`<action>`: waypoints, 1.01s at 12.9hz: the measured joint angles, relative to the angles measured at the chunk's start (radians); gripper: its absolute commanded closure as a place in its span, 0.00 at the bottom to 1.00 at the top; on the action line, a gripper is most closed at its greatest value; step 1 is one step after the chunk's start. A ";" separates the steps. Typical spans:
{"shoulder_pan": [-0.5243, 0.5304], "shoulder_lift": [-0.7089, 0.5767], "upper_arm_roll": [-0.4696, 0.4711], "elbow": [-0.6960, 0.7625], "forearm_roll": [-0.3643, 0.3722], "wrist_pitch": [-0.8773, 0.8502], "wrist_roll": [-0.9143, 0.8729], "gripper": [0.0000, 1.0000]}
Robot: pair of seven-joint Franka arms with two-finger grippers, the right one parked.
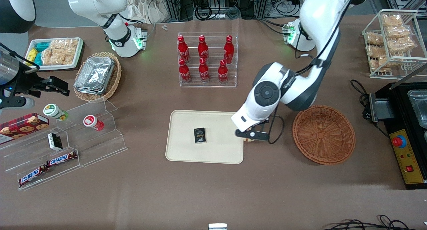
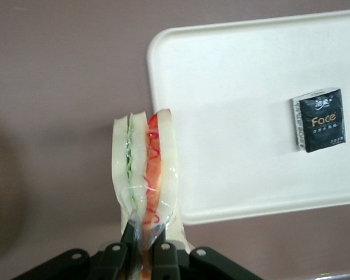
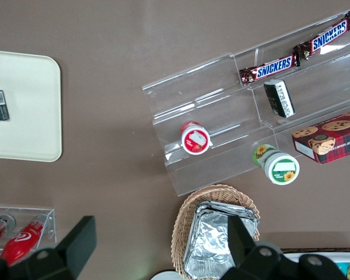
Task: Place sandwich from basket to tray
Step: 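Carry the sandwich with the left gripper over to the cream tray, then lower the sandwich onto the tray and open the left gripper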
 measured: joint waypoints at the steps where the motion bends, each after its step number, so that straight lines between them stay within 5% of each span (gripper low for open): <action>1: -0.012 0.036 0.000 0.008 0.000 0.039 0.000 1.00; 6: -0.030 0.165 0.001 0.079 0.002 0.086 0.005 1.00; 7: -0.030 0.180 0.002 0.083 0.002 0.102 0.006 0.92; 8: -0.030 0.189 0.002 0.086 0.002 0.109 0.006 0.76; 9: -0.030 0.194 0.002 0.089 0.002 0.113 0.006 0.20; 10: -0.030 0.195 0.002 0.091 0.002 0.113 0.006 0.00; 13: -0.030 0.195 0.002 0.100 0.003 0.113 0.005 0.00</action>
